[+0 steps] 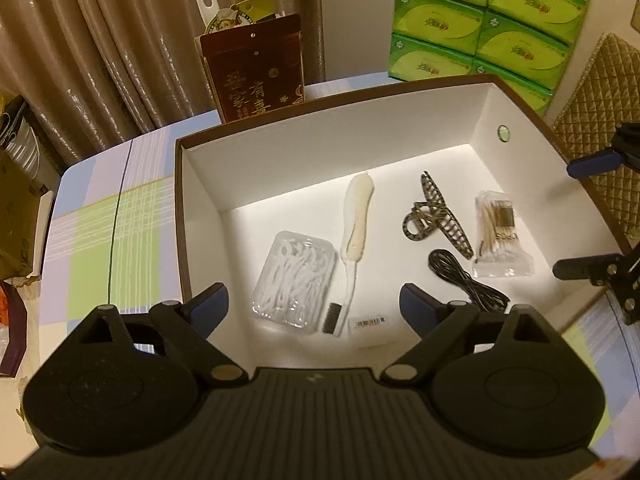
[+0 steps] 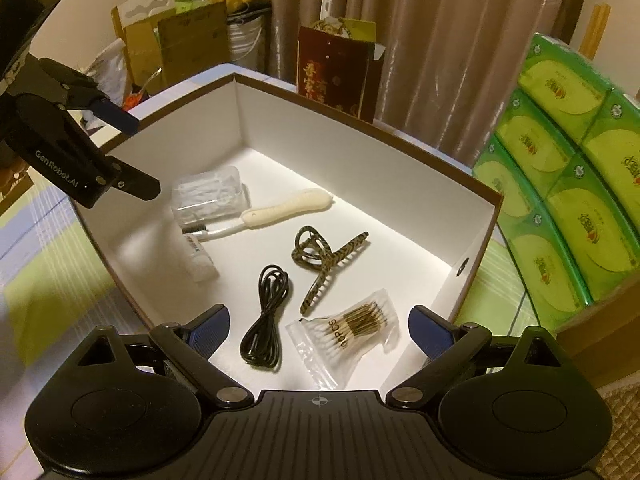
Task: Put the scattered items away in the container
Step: 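Withdraw both open tools from the box toward the remaining items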
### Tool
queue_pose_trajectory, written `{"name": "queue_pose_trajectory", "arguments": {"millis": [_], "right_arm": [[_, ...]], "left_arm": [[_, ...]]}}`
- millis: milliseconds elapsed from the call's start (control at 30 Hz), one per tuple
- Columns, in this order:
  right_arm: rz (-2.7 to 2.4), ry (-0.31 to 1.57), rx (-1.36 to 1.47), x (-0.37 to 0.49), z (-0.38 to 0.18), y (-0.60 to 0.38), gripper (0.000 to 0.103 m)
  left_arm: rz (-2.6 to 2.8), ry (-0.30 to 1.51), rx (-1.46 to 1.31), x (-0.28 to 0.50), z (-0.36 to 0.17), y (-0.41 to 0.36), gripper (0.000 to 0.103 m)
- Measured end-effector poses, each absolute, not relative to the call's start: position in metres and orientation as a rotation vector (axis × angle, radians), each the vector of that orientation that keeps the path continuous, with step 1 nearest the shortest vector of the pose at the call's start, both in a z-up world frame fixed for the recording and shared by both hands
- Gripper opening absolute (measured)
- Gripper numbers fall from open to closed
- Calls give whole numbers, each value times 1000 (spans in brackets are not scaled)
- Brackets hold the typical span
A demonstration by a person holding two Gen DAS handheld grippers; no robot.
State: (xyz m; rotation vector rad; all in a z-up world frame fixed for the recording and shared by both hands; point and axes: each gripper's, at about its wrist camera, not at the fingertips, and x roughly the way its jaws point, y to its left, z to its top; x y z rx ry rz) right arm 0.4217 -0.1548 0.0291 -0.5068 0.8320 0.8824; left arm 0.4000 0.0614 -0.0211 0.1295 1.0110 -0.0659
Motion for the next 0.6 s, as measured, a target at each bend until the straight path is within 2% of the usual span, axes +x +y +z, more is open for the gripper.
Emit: {"name": "queue_pose_trajectory", "arguments": {"millis": [600], "right_arm": [[881, 765, -476, 376, 63, -157, 94]], "left_arm": [[-49, 954, 134, 348, 16, 54, 94]]}}
